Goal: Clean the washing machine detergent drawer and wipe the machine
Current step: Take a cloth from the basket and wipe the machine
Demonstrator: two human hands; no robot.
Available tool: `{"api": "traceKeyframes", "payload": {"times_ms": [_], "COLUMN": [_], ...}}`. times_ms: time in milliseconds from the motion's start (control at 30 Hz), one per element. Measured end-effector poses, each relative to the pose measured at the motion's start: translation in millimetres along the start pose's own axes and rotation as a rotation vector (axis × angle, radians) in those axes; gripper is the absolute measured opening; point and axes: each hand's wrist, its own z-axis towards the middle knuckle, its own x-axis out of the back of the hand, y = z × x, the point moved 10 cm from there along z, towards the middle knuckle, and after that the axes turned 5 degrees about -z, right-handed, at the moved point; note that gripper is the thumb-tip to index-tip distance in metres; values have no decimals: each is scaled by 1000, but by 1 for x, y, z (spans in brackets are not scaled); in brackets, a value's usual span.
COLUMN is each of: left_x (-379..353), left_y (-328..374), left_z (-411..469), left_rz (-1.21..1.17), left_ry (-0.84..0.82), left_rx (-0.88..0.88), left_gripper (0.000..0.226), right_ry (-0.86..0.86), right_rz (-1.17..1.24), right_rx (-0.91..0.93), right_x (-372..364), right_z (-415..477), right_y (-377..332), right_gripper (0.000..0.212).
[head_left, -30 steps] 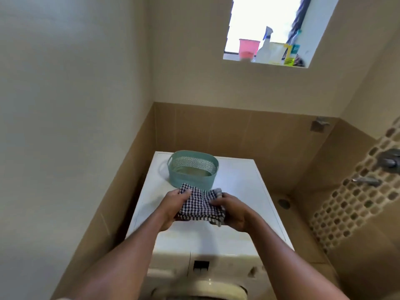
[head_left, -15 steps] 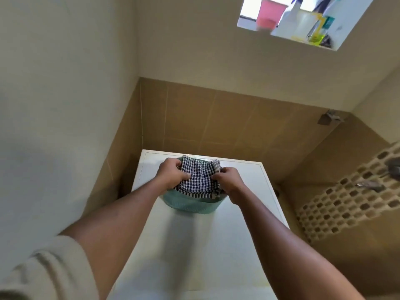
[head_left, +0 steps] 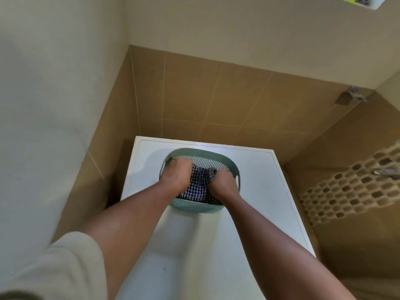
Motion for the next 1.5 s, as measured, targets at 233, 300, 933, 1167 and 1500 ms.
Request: {"api": "traceKeyframes", "payload": {"times_ms": [233, 300, 933, 1167, 1500], "left_x": [-12, -6, 36, 55, 24], "left_y": [4, 12, -27, 97, 376], "left_z": [-8, -13, -87, -140, -267], "left_rz": [257, 335, -168, -204, -252], "left_ry": [-124, -116, 199, 181, 122], "left_rx": [23, 6, 353, 162, -238], "left_gripper": [30, 28, 27, 30, 24], "right_ry": [13, 89, 286, 401, 626], "right_rz": [-136, -162, 83, 74, 102], "right_rx": [64, 103, -132, -198, -398], "right_x": [0, 10, 67, 128, 249], "right_z": [-4, -9, -72, -154, -354], "right_y": [-7, -12, 92, 192, 436], "right_gripper": [20, 19, 19, 22, 25]}}
